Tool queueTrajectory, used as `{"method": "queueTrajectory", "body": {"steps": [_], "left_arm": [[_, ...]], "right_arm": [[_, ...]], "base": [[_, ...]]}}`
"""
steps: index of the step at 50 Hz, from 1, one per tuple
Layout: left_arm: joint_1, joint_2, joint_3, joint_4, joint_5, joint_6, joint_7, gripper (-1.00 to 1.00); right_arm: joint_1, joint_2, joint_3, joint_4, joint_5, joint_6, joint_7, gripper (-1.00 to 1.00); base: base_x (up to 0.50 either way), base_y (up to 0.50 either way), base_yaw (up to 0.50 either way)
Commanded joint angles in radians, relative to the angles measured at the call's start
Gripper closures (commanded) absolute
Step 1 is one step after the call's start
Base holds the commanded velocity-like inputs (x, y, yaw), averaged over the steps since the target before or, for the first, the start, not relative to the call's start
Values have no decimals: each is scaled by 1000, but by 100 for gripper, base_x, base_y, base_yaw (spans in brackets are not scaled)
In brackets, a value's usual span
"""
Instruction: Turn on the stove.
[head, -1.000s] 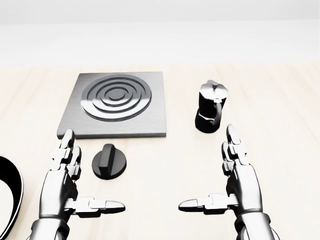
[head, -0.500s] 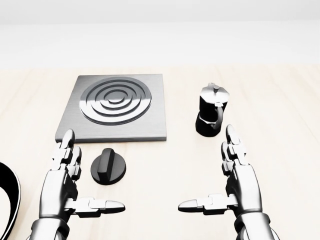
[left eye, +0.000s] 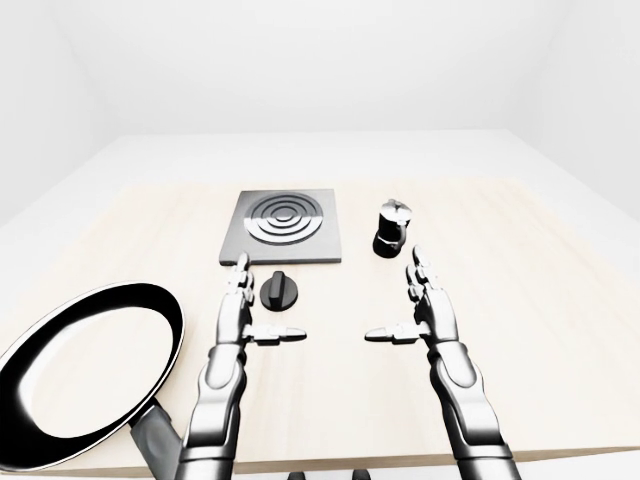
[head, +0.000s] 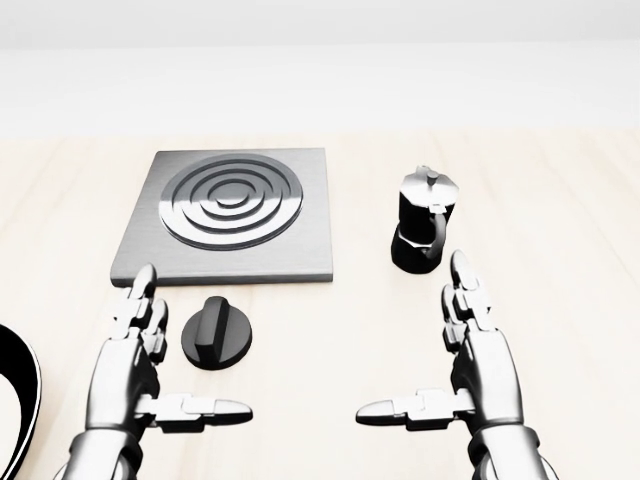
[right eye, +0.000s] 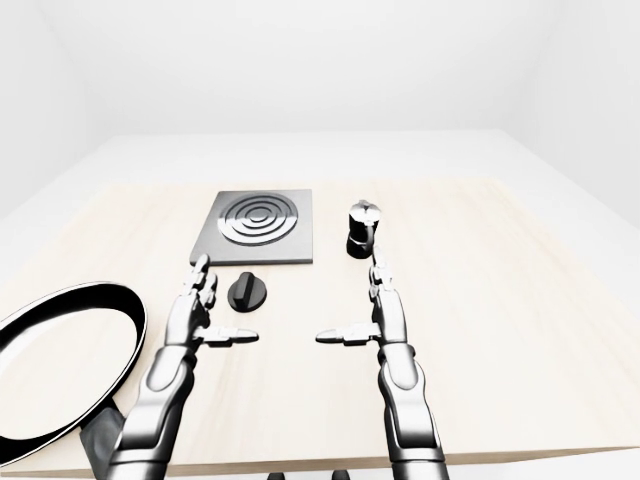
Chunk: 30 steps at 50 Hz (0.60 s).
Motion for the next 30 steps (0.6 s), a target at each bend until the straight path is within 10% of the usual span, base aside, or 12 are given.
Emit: {"method": "queueTrajectory", "body": {"steps": [1,30], "left_arm": [[-21,3,0,19,11,40,4,-100],[-82,13,4,111,15,40,3,-100]], "right_arm": [[0,1,1,6,-1,-4,1,-100],[-17,-2,-7,19,9,16,-6,-100]], "base": [[0,0,0],[0,0,0]]}}
